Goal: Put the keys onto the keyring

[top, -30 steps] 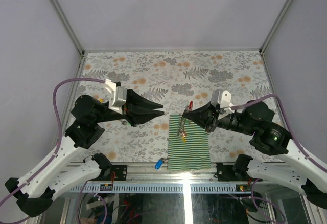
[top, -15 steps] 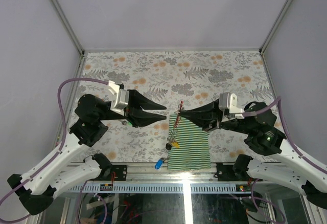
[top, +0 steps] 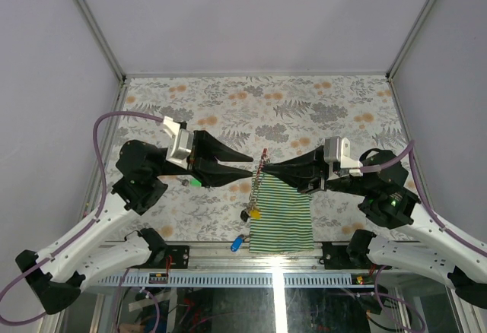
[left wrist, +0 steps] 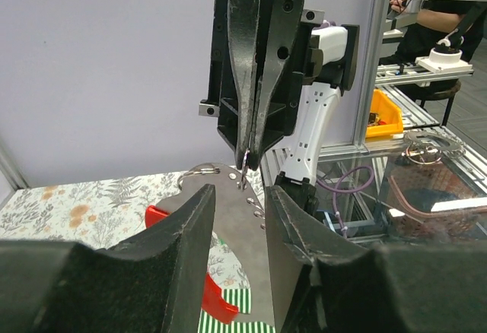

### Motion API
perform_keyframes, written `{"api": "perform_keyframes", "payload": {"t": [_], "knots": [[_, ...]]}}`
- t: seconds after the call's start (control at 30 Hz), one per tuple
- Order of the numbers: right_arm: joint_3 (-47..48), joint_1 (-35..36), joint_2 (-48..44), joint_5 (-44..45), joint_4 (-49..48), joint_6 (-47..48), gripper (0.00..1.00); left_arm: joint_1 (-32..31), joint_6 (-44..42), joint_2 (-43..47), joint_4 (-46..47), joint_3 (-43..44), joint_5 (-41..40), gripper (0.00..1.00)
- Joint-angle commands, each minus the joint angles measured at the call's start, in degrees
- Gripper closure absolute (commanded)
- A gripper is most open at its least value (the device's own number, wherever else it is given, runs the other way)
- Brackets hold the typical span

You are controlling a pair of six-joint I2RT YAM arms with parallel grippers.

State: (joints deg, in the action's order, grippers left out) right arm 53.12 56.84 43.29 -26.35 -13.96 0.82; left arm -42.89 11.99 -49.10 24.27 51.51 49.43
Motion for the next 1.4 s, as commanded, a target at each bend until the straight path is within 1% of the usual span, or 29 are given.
{"api": "perform_keyframes", "payload": {"t": [0.0, 0.27, 0.6, 0.67, 0.8, 0.83, 0.93, 0.97, 1.03, 1.2, 1.27, 1.37], "knots": [[1.8, -0.1, -0.2, -0.9, -6.1, -0.4, 1.00, -1.0, 1.2, -0.5, 5.1, 0.0, 1.0, 0.66], [1.9, -0.1, -0.1, -1.5, -6.3, -0.4, 1.00, -2.6, 1.0, -2.2, 5.1, 0.8, 1.3, 0.68], [1.9, -0.1, -0.4, -1.5, -4.9, 0.1, 1.00, -3.3, 0.2, -2.9, 4.7, 1.9, 1.7, 0.92], [1.7, 0.0, -0.6, -1.4, -4.6, 0.2, 1.00, -3.3, -0.1, -2.9, 4.6, 1.8, 1.7, 0.99], [1.9, 0.0, -1.2, -1.3, -2.9, 0.9, 1.00, -3.4, -1.7, -2.3, 3.2, 2.2, 1.7, 1.00], [2.0, 0.0, -1.6, -0.9, -2.2, 1.2, 0.97, -3.4, -3.0, -2.1, 1.7, 2.6, 1.5, 1.00], [3.8, 0.0, -2.5, 0.3, 4.2, 3.1, 0.80, -3.4, -9.9, -1.8, -8.3, 5.6, 0.6, 1.00], [4.6, 0.0, -2.8, 0.8, 6.6, 4.0, 0.76, -3.4, -12.4, -1.8, -12.7, 7.6, 0.5, 1.00], [5.9, 0.0, -3.4, 2.2, 11.7, 5.8, 0.71, -3.4, -18.2, -2.3, -21.0, 10.5, 0.0, 1.00], [7.6, -0.1, -4.2, 6.1, 20.9, 9.0, 0.66, -3.3, -32.7, -4.2, -39.4, 17.3, -2.6, 1.00], [7.6, 0.0, -4.0, 7.8, 22.6, 10.0, 0.65, -3.3, -36.8, -5.2, -44.8, 19.3, -4.4, 1.00], [7.3, 0.0, -3.2, 8.9, 23.6, 13.2, 0.64, -3.4, -42.0, -6.5, -49.6, 21.1, -6.7, 1.00]]}}
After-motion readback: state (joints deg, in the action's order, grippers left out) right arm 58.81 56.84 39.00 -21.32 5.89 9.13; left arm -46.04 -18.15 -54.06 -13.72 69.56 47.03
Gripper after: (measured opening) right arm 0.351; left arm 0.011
